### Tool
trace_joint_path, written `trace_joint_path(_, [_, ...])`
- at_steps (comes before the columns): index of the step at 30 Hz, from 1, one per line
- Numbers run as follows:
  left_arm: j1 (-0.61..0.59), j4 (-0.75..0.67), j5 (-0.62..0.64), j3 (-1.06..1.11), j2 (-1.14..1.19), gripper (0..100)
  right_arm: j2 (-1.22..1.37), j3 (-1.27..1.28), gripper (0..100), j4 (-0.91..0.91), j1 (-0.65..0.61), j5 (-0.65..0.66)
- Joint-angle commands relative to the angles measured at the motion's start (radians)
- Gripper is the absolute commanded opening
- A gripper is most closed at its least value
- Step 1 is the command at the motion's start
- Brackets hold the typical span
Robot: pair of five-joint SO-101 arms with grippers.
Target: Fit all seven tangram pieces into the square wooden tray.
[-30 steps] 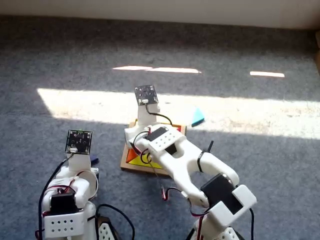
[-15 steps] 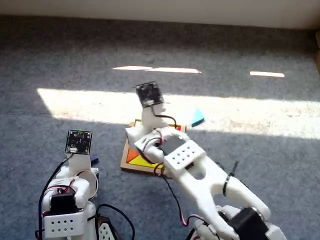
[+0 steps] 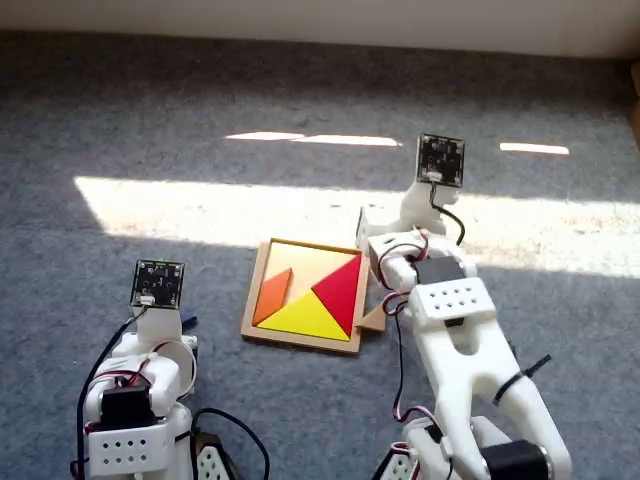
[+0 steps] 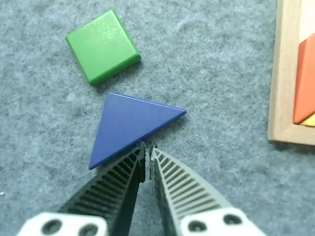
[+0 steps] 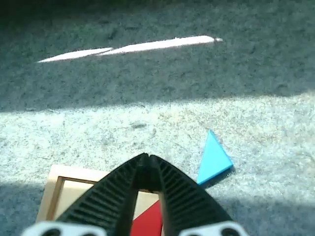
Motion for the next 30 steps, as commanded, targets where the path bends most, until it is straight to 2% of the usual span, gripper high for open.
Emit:
trace_joint_path(1, [-0.013,0.008,-0.006,0.019,-0.041,4,0.113,-0.171,4.5,0.105,0.042,0.003])
trace_joint_path(5, [-0.013,0.008,-0.006,0.019,-0.041,4,0.285,-0.380,13.1,0.332,0.064,0.002])
trace_joint_path(8, [-0.013,0.008,-0.006,0.019,-0.041,4,0.398,-0.498,13.9,0.409,0.061,0.002])
trace_joint_path(15, [-0.013,0.008,-0.006,0.019,-0.041,4,0.532,-0.616,14.2,0.420,0.062,0.002])
trace_joint_path(26, [-0.013,0.008,-0.006,0.019,-0.041,4,0.536,-0.616,14.3,0.420,0.099,0.005])
trace_joint_path(30, [-0.013,0.008,-0.006,0.019,-0.041,4,0.539,-0.613,20.5,0.420,0.108,0.006])
